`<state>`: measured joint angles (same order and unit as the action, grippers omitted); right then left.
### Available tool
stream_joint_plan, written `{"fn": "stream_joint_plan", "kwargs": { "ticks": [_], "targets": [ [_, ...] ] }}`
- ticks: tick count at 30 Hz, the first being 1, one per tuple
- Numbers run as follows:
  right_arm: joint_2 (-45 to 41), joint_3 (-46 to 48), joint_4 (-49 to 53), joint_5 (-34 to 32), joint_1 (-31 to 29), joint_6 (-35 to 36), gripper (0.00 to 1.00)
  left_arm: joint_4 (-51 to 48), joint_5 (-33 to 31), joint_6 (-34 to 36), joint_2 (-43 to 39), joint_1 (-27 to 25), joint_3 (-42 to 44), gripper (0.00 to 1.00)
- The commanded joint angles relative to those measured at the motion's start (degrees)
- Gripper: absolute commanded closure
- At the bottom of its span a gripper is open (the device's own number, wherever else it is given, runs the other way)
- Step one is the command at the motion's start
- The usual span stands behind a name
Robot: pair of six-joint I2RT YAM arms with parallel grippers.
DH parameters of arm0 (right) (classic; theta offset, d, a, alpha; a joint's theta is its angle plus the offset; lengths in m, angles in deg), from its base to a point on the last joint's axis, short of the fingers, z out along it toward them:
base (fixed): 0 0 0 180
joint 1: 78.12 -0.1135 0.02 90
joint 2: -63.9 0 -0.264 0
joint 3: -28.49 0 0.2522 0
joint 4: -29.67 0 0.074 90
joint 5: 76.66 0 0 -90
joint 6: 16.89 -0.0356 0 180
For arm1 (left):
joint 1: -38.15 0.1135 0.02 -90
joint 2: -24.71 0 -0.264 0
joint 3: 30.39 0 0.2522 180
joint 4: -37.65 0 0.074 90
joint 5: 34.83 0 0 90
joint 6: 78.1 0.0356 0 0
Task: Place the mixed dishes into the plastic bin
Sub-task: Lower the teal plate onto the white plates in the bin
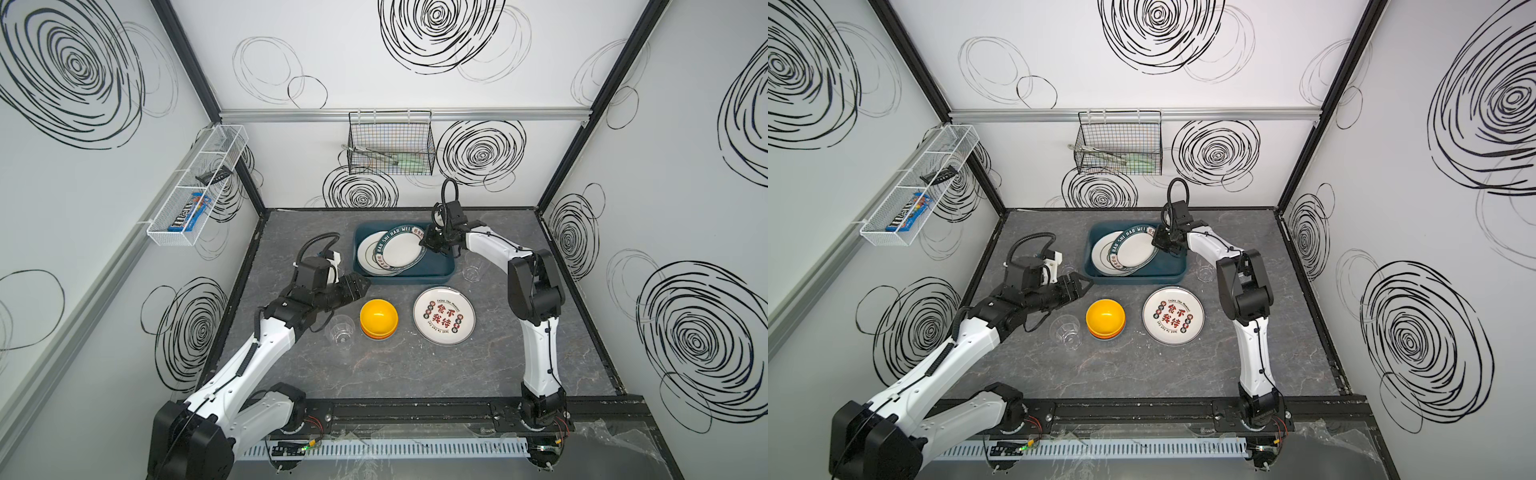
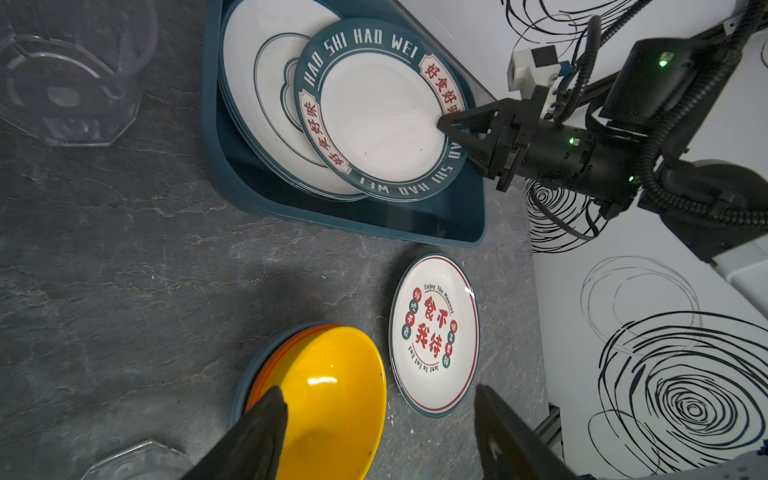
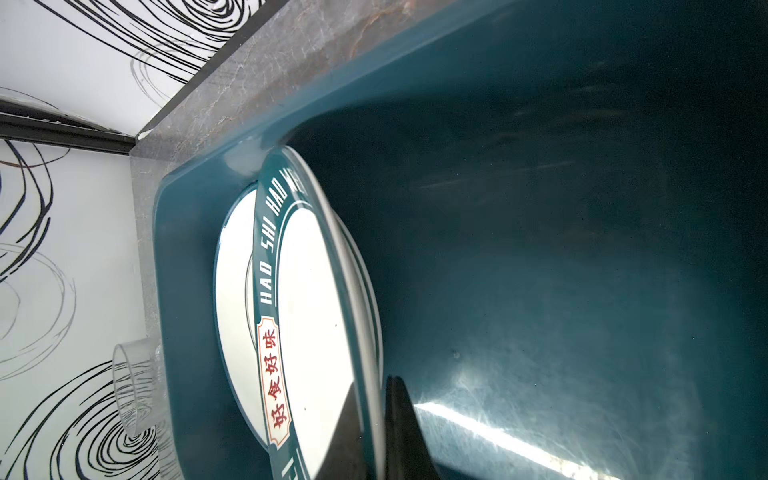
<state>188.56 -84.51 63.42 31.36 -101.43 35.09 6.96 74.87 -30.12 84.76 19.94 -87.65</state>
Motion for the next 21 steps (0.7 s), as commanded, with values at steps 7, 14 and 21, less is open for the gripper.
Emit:
{"fn": "stream_joint_plan", "kwargs": {
  "ticks": [7, 14, 21],
  "targets": [
    [3.1, -5.5, 0.39, 0.2, -1.19, -1.12, 1.0, 2.18, 0.91, 0.38, -0.22, 0.73, 0.96, 0.25],
    [4.87, -6.63, 2.28, -1.03, -1.86, -0.18, 0.9, 2.29, 1.09, 0.29, -0.37, 0.74, 1.23, 0.25],
    [5.33, -6.72, 5.24, -4.7, -2.35, 1.74, 0.78, 2.69, 1.13, 0.16, -0.42, 0.73, 1.56, 0.25]
  ]
}}
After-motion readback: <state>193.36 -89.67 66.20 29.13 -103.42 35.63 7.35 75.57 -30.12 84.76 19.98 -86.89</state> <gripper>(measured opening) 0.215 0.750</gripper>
